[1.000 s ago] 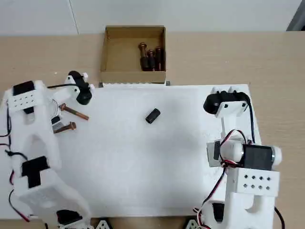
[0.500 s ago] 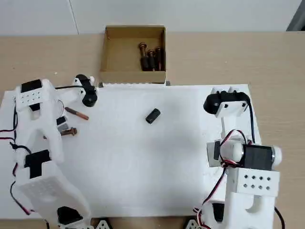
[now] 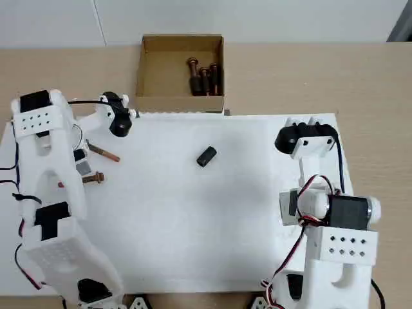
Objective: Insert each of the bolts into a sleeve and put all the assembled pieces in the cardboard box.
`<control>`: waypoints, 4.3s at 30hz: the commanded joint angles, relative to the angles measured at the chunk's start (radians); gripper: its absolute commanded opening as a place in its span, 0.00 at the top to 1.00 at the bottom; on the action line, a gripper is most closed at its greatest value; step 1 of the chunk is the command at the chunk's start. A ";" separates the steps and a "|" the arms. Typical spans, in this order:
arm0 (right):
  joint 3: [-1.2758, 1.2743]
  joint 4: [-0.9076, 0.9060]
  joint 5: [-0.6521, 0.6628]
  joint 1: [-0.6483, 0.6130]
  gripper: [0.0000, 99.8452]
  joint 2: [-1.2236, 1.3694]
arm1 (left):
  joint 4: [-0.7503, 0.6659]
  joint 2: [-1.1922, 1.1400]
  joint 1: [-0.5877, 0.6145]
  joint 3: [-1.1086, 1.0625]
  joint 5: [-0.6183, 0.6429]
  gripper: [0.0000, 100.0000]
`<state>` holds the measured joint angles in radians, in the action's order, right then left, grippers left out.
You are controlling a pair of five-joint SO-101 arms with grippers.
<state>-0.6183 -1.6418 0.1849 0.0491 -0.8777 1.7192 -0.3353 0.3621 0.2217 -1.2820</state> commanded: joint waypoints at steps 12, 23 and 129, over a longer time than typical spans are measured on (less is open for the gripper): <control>0.008 0.015 0.000 -0.004 1.00 -0.028 | 0.032 0.006 -0.008 -0.054 -0.074 0.89; 0.008 0.015 0.000 -0.004 1.00 -0.028 | -0.081 -0.058 -0.008 -0.099 -0.078 0.89; -0.815 0.633 -0.141 -0.705 1.00 -0.934 | -0.842 2.143 -0.715 -1.584 1.892 0.99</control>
<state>-1.4392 -1.0372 -0.0023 -0.6199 -1.7983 0.9505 1.7960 -0.3483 -1.3663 0.5976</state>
